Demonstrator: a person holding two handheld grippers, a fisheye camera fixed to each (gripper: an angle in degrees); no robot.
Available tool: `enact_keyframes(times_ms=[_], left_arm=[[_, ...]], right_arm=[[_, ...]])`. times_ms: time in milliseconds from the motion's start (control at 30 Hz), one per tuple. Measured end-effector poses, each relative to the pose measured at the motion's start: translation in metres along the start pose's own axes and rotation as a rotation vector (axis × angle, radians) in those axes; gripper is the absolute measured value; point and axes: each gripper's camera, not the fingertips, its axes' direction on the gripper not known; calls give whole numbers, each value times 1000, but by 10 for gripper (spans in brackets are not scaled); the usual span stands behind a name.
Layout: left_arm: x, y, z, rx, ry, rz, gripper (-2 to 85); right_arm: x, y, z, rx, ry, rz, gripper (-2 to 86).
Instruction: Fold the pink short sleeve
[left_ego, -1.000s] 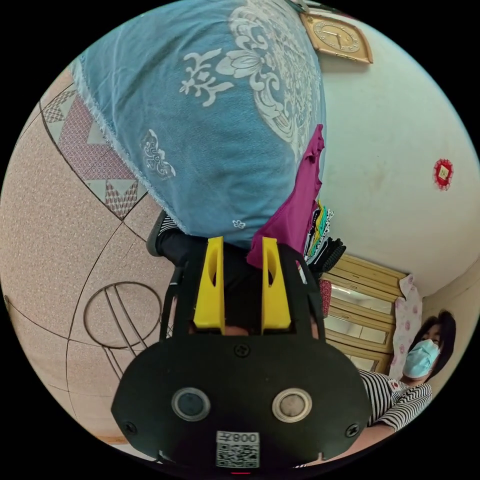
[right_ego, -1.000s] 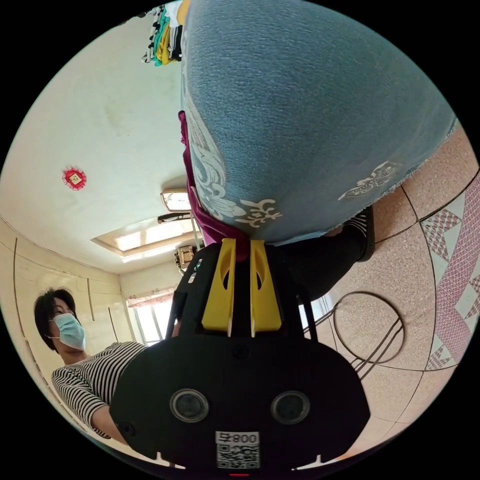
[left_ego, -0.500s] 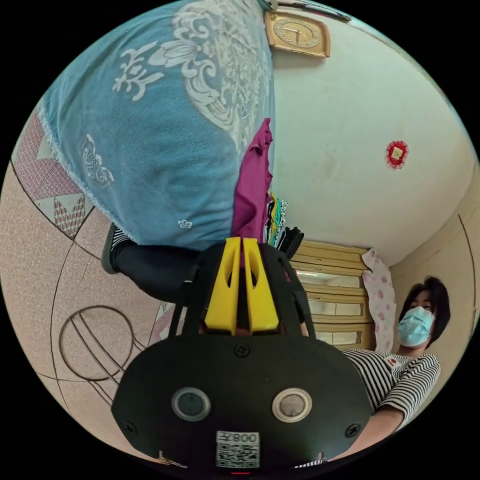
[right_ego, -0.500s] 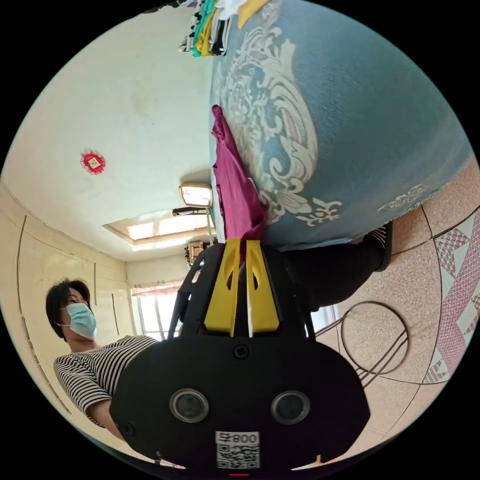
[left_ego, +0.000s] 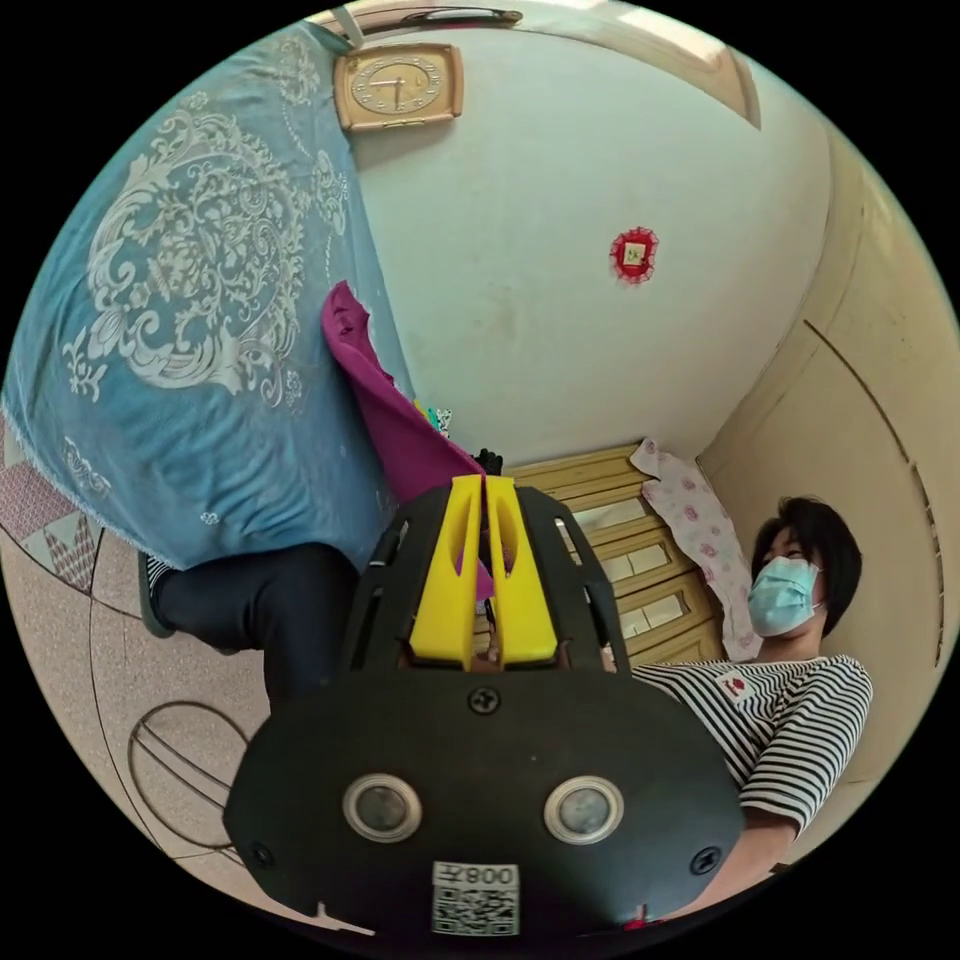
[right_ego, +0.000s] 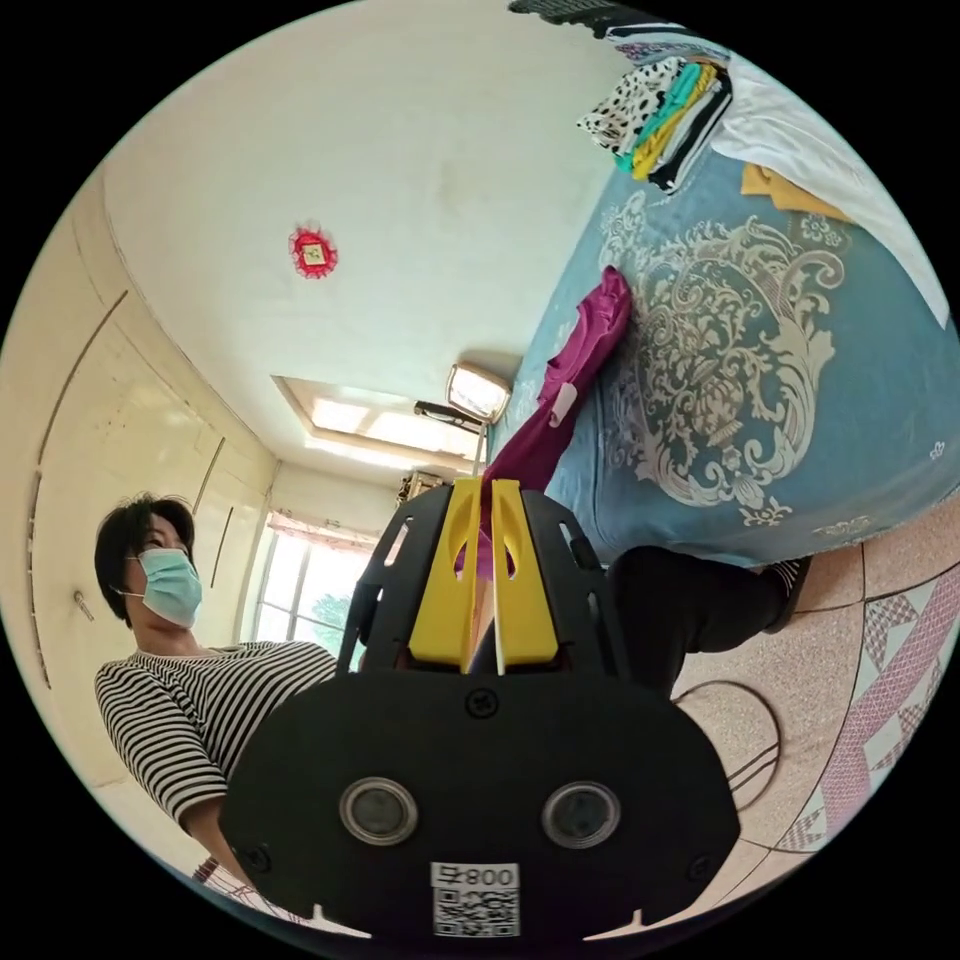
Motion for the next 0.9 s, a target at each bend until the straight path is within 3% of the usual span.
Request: enact_keyframes(times_ms=[300, 567, 900], left_arm=[[39, 24, -31, -10, 30, 65, 6], [30, 49, -45, -11, -1, -33, 4], [42, -12, -3, -26, -7, -14, 4]], right_arm=[[-45, 36, -31, -5, -15, -91, 14], [-30, 73, -51, -18, 26, 5, 13], [-32, 12, -34, -11, 21, 15, 14]])
